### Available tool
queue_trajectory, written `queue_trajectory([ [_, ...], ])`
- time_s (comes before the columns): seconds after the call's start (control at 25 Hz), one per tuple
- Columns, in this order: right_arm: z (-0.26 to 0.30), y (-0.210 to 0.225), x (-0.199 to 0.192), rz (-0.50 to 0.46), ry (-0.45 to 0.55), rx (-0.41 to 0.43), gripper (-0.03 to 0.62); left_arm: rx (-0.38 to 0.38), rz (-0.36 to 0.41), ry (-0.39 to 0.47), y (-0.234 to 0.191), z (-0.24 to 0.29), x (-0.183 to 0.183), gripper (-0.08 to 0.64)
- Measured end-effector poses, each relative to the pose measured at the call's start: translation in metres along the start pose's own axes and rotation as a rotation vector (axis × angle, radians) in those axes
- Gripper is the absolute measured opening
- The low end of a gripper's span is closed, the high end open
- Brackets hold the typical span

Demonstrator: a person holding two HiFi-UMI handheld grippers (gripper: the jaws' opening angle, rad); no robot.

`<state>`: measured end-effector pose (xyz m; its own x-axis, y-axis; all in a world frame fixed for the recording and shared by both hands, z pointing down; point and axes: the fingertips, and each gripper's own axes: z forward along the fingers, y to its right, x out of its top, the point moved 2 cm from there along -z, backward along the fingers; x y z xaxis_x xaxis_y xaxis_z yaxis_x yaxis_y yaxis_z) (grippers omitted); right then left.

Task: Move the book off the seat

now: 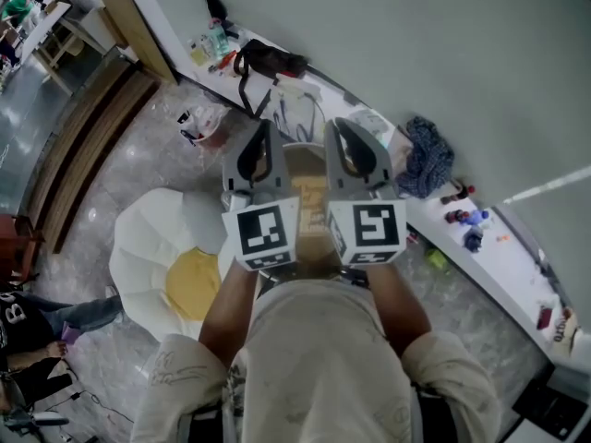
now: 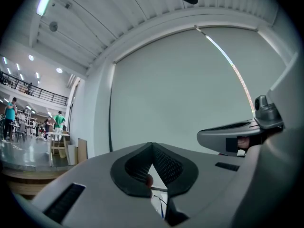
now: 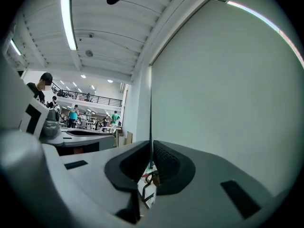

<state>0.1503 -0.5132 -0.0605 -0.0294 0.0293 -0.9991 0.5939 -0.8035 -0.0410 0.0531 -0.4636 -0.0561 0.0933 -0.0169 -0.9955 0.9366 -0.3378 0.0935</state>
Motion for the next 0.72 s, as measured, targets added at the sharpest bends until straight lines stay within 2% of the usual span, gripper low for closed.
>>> queue_trajectory([
  [0.08,-0.001,0.000,0.004,-0.012,0.023,-0.007,0.006,0.003,0.007,0.010,0.000,0.000,0.003,0.002],
  [0.36,0.000,-0.001,0.013,-0.019,0.086,-0.029,0.005,0.022,0.012,0.055,-0.006,-0.005,0.011,0.002],
  [0.72,-0.002,-0.007,0.005,-0.038,0.066,-0.030,0.005,0.059,0.010,0.044,-0.022,-0.018,0.003,0.002],
])
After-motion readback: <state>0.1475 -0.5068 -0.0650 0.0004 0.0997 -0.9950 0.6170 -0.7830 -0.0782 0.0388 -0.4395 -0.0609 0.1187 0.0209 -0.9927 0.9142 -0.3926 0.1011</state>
